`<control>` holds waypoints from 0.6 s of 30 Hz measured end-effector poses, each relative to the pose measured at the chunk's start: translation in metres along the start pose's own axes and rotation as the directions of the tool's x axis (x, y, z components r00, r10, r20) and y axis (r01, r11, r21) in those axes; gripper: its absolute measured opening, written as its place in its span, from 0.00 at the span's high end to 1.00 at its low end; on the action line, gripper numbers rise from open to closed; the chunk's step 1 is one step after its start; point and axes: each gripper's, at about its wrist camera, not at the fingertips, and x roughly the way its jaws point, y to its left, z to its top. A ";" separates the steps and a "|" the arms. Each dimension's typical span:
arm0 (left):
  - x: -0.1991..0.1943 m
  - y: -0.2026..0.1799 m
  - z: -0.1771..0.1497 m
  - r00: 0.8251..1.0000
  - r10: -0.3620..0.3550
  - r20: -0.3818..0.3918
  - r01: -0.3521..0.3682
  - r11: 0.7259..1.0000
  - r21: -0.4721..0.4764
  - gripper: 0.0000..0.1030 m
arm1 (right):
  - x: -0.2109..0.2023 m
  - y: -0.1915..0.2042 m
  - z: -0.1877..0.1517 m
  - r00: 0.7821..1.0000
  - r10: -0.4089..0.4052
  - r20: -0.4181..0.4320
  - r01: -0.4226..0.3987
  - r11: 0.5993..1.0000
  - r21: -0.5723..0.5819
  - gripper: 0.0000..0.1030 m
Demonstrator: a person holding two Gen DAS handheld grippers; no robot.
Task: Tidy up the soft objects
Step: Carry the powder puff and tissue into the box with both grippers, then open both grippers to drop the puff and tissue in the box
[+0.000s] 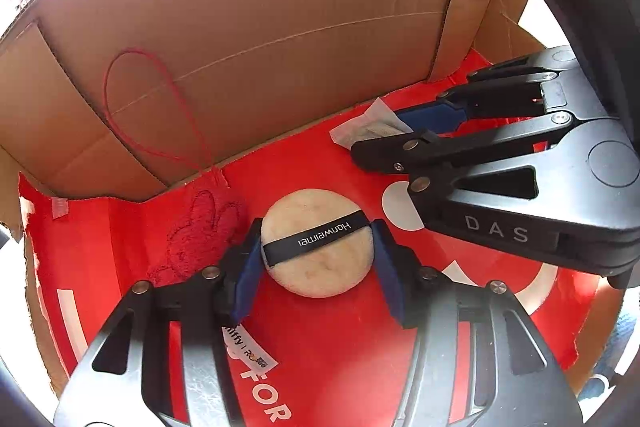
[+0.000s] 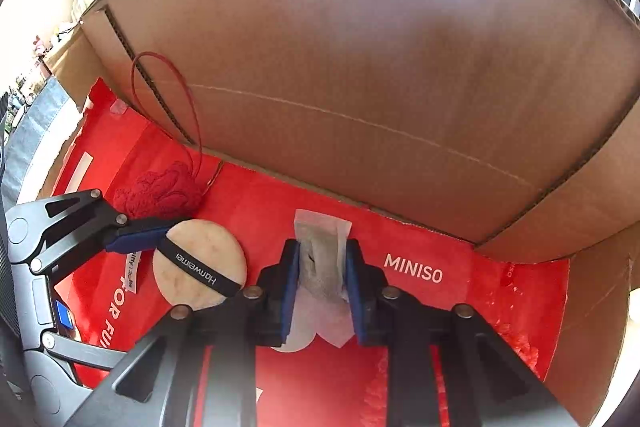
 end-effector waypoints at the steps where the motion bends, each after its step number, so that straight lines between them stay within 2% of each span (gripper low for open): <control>1: 0.000 0.000 0.000 1.000 0.000 0.000 0.000 1.000 -0.001 0.51 | 0.000 -0.001 0.000 1.000 0.001 0.000 -0.001 1.000 0.001 0.75; 7: 0.001 -0.001 -0.001 1.000 0.000 0.005 0.000 1.000 -0.003 0.42 | -0.003 -0.006 0.002 1.000 0.011 0.000 -0.011 1.000 0.008 0.71; 9: 0.001 -0.003 -0.002 1.000 -0.004 0.009 0.004 1.000 -0.002 0.41 | -0.003 -0.009 0.003 1.000 0.013 -0.001 -0.013 1.000 0.009 0.65; 14: -0.003 -0.007 -0.003 1.000 0.002 0.011 -0.002 1.000 0.004 0.40 | -0.005 -0.011 0.005 1.000 0.009 -0.002 -0.009 1.000 0.010 0.60; 18: -0.010 -0.010 -0.003 1.000 0.008 0.022 -0.008 1.000 0.001 0.36 | -0.008 -0.014 0.005 1.000 0.004 0.002 -0.004 1.000 0.018 0.57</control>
